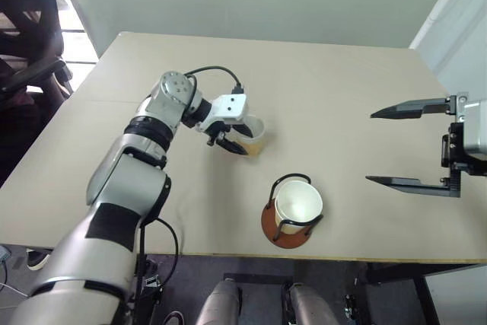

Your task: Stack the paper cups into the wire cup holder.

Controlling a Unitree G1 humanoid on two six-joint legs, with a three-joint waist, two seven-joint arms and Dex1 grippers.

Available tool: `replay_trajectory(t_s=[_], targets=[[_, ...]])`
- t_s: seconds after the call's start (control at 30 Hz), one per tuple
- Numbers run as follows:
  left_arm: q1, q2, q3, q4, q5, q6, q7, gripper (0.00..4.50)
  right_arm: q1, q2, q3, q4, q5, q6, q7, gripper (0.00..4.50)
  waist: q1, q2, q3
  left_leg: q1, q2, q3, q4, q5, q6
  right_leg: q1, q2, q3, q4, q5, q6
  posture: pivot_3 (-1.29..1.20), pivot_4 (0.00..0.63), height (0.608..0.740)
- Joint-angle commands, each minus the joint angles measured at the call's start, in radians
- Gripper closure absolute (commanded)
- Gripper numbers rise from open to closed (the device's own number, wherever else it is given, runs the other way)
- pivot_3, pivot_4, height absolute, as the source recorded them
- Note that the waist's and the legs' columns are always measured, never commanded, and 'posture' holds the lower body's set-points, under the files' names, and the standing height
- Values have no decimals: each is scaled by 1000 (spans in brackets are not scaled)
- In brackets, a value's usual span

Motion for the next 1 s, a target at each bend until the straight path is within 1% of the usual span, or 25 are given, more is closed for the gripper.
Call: replay_trajectory(t_s=[0.03,0.13,0.17,0.27,0.4,0.47,0.53,0.63,0.7,0.73,0.77,0.83,0.9,0.93,1.0], targets=[[-29,-2,42,-1,31,-15,3,3091,1,-14,-59,-19,8,7,-11,0,0,0,0,0,0,1,0,-1,1,0,0,2,0,0,1,0,150,740],[-32,0,51,2,60,-24,18,4224,1,-15,-62,-19,6,9,-13,0,0,0,0,1,-1,3,1,-2,5,0,0,5,0,0,3,0,150,740],[-34,0,55,4,69,-26,23,4480,1,-15,-63,-18,5,10,-13,0,0,0,0,1,-1,3,2,-3,6,0,0,5,0,0,3,0,150,740],[-43,3,67,6,89,-28,27,4480,1,-15,-64,-16,3,9,-10,0,0,0,0,1,-2,4,2,-3,6,0,0,6,0,0,3,0,150,740],[-64,14,91,4,96,-29,-8,4480,-2,-16,-62,-11,-1,5,-10,0,0,0,0,1,-1,4,2,-5,9,0,0,6,0,0,3,0,150,740],[-84,17,117,-8,72,-26,-59,4480,-2,-16,-64,-8,-2,4,-7,0,0,0,0,1,-2,4,3,-5,9,0,0,6,0,0,3,0,150,740],[-121,23,129,-38,1,-13,-91,4480,0,-19,-69,-6,-5,4,-4,0,0,0,0,1,-2,4,3,-5,10,0,0,7,0,0,3,0,150,740],[-182,43,111,-109,-117,-13,-95,4480,5,-22,-78,0,-11,3,4,0,0,0,0,-1,-2,4,3,-5,10,-1,0,7,0,0,4,0,150,740],[-215,64,78,-217,-267,37,-95,4480,7,-24,-82,5,-16,0,7,0,-1,0,0,-1,-2,5,3,-5,10,-1,-1,7,-1,-1,4,0,150,740],[-221,88,43,-321,-387,93,-95,4480,8,-26,-84,10,-20,-2,11,0,-1,0,0,-1,-2,5,3,-5,10,-1,-1,7,-1,-1,4,0,150,740],[-223,109,12,-396,-475,134,-95,4480,8,-27,-86,12,-22,-4,13,0,-1,0,0,-1,-2,6,3,-6,11,-1,-1,7,-1,-1,5,0,150,740],[-209,163,-58,-536,-626,190,-95,4480,4,-30,-82,17,-25,-7,13,0,-2,0,0,-2,-2,7,3,-5,9,-1,-1,8,-2,-1,5,0,150,740],[-163,267,-176,-791,-843,255,-95,4480,15,-35,-105,21,-32,-7,29,0,-6,0,0,-1,-2,9,2,-3,6,-1,-1,9,-3,-2,6,0,150,740],[-150,307,-223,-875,-917,271,-95,4480,22,-37,-117,22,-36,-6,38,0,-8,0,0,-1,-1,10,2,-3,6,-2,-1,9,-4,-2,6,0,150,740],[-145,356,-301,-965,-1001,274,-95,4480,42,-42,-150,28,-52,-4,53,0,-7,1,0,0,-1,11,0,-3,5,-1,-1,9,-5,-2,6,0,150,740]])
